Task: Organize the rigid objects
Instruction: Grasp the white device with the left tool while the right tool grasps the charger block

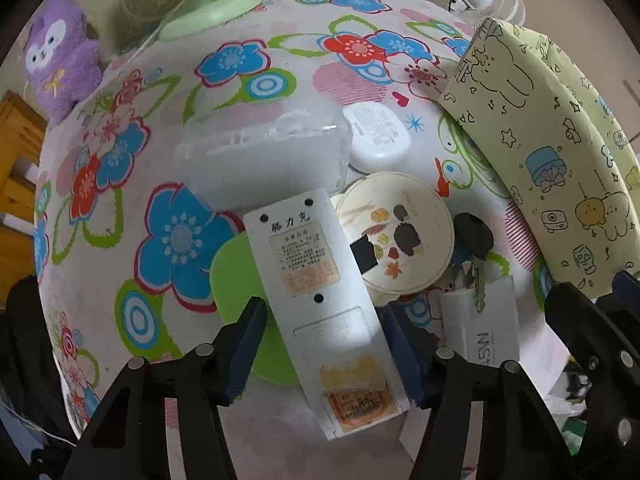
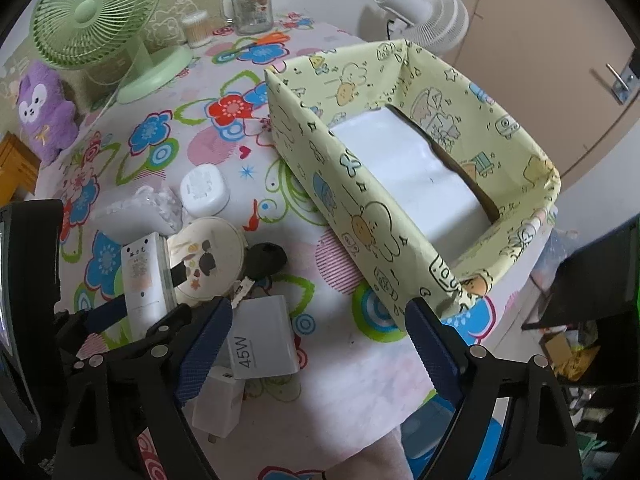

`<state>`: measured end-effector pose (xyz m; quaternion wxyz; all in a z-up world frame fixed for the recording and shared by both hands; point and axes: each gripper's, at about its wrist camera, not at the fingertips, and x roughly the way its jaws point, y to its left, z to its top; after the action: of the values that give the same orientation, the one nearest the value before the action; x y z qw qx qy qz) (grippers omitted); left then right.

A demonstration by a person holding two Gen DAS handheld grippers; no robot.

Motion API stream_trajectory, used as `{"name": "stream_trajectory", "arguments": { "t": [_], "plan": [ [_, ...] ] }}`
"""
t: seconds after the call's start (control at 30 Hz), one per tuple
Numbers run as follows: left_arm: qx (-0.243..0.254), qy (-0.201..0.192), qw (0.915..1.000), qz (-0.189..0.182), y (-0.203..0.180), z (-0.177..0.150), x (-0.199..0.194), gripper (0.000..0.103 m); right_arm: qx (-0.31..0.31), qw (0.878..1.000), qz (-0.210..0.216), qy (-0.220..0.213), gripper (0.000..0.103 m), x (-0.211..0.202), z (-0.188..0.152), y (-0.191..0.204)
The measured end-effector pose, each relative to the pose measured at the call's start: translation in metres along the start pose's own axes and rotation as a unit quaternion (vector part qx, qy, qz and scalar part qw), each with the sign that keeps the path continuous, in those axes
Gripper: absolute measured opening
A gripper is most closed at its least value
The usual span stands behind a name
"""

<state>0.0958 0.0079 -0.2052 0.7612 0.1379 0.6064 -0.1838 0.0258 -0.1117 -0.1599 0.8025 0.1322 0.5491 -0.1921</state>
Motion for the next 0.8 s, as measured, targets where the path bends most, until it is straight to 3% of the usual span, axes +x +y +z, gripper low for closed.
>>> {"name": "stream_trajectory", "arguments": {
  "t": [0.33, 0.8],
  "plan": [
    [0.013, -0.013, 0.9998, -0.008, -0.005, -0.005, -0.006, 0.048, 0.004, 1.000, -0.001, 0.008, 0.090, 0.003, -0.004, -0.001],
    [0.022, -0.005, 0.9997, 0.010, 0.027, -0.016, -0.016, 0.046, -0.022, 0.999, 0.015, 0.041, 0.090, 0.030, -0.012, 0.022]
  ]
}}
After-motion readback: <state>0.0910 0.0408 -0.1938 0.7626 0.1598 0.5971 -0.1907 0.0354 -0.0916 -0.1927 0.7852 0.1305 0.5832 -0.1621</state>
